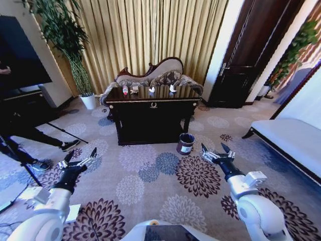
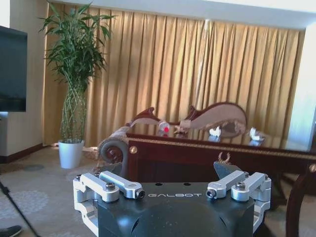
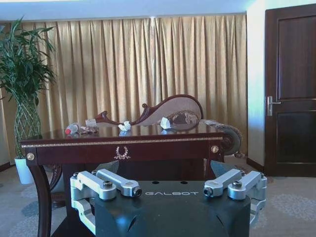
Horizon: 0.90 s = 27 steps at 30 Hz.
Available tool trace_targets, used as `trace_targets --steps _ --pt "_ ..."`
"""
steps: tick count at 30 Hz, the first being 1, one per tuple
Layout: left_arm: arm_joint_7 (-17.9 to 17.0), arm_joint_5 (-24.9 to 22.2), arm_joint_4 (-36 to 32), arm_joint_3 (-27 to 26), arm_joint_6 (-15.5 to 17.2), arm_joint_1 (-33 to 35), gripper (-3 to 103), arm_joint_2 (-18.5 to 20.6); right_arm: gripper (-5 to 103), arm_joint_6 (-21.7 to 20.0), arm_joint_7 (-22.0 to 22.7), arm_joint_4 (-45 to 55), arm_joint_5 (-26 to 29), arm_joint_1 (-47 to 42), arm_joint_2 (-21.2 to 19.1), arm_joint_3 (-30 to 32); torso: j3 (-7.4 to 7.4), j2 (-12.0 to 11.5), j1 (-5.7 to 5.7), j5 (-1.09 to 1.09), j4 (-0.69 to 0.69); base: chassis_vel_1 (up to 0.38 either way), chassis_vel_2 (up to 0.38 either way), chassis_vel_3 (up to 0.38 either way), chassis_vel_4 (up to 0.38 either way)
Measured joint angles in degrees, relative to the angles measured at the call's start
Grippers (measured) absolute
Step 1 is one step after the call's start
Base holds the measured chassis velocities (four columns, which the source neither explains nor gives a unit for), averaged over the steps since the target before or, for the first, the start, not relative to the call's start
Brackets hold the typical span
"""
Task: Move to the front of the table and place the trash on the table into the trash bin.
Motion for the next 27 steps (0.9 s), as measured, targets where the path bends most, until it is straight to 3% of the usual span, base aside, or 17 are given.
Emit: trace_targets --steps 2,8,14,27 --pt "-0.5 3.1 0.0 -0.1 0.5 -0.1 100 0.1 100 0.0 0.0 -0.5 0.0 0.2 0.0 -0.1 0.0 0.0 0.0 0.0 0.01 0.0 0.0 0.0 0.0" --pt "-0.5 5.5 0.0 -0.2 0.7 -0.2 100 0.2 100 0.0 0.0 -0.9 0.0 0.5 0.0 0.1 0.0 0.0 0.0 0.0 0.0 0.0 0.0 0.0 0.0" --pt "1.4 7.4 0.0 -0.1 -2.0 -1.0 100 0.7 100 0.4 0.0 -1.6 -0.3 1.0 0.2 0.1 0.0 0.0 0.0 0.0 0.0 0.0 0.0 0.0 0.0" --pt "1.6 7.1 0.0 0.0 -2.1 -0.8 100 0.4 100 1.4 0.0 -2.2 -0.6 0.9 0.6 -0.1 0.0 0.0 0.0 0.0 0.0 0.0 0.0 0.0 0.0"
